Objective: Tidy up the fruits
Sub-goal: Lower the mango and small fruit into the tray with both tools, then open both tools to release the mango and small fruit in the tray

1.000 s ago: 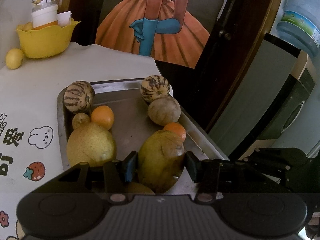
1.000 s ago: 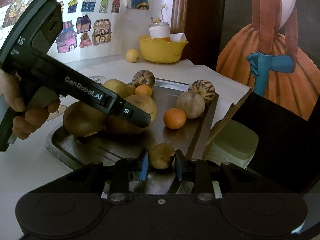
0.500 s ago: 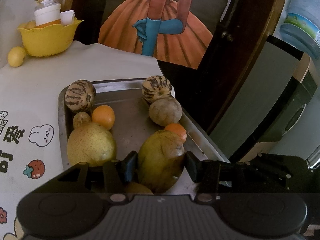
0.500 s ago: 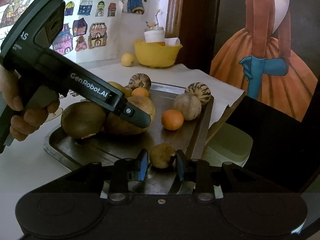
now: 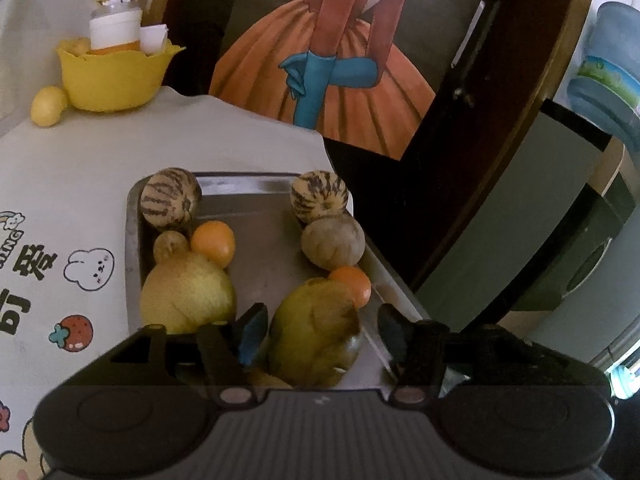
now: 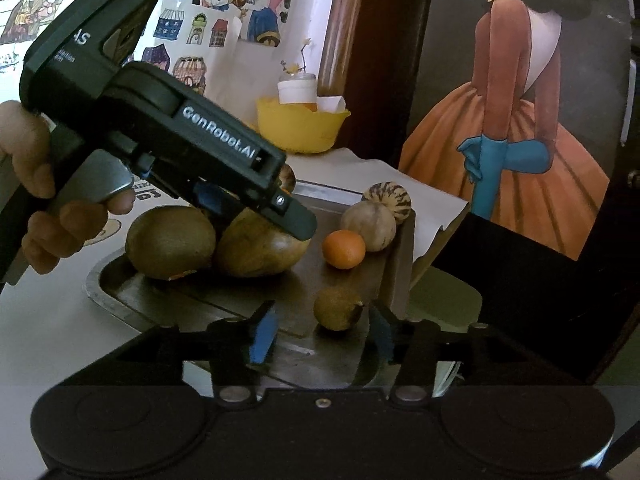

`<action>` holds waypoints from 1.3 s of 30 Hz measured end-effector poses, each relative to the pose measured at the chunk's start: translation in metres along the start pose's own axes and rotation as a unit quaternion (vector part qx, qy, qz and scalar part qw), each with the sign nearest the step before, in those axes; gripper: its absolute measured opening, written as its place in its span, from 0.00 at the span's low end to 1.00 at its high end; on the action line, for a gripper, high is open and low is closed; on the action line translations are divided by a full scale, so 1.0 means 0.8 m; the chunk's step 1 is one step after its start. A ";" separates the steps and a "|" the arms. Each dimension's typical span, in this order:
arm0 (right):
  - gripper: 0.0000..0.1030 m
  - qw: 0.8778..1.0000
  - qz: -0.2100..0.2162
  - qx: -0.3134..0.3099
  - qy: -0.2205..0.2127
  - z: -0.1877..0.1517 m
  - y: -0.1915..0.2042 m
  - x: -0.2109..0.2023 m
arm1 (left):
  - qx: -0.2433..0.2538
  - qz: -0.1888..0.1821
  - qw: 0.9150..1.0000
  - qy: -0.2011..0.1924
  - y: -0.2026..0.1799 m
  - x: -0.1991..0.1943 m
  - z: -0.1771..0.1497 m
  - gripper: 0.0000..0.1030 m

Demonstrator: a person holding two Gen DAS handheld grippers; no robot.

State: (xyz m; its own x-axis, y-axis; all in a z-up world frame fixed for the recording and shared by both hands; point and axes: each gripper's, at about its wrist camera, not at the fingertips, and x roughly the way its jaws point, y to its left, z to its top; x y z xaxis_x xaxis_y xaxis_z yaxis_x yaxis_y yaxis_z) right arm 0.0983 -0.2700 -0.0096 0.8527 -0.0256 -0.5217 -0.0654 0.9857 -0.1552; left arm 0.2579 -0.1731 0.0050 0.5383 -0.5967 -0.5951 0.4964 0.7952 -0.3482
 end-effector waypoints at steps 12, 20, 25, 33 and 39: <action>0.75 0.999 -0.021 0.016 -0.028 0.006 -0.001 -0.018 | -0.012 0.002 0.999 -0.051 -0.008 -0.024 0.004 0.95; 0.85 0.998 -0.022 0.041 -0.033 0.010 -0.003 -0.026 | -0.016 0.021 0.997 -0.079 -0.015 -0.039 -0.001 0.99; 0.93 0.997 -0.025 0.066 -0.031 0.008 -0.006 -0.033 | -0.010 0.021 0.996 -0.087 -0.019 -0.045 -0.006 0.99; 0.99 0.994 -0.035 0.098 -0.037 0.008 -0.009 -0.044 | -0.020 0.044 0.993 -0.111 -0.020 -0.066 -0.017 1.00; 0.99 0.992 -0.037 0.110 -0.044 0.011 -0.004 -0.050 | -0.011 0.087 0.987 -0.138 -0.021 -0.088 -0.032 1.00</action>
State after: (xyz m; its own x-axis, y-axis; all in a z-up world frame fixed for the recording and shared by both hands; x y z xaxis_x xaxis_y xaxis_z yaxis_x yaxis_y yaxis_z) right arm 0.0690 -0.2707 0.0191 0.8932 -0.0947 -0.4395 0.1058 0.9944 0.0007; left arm 0.1942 -0.1415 0.0346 0.7807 -0.4549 -0.4285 0.3667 0.8887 -0.2754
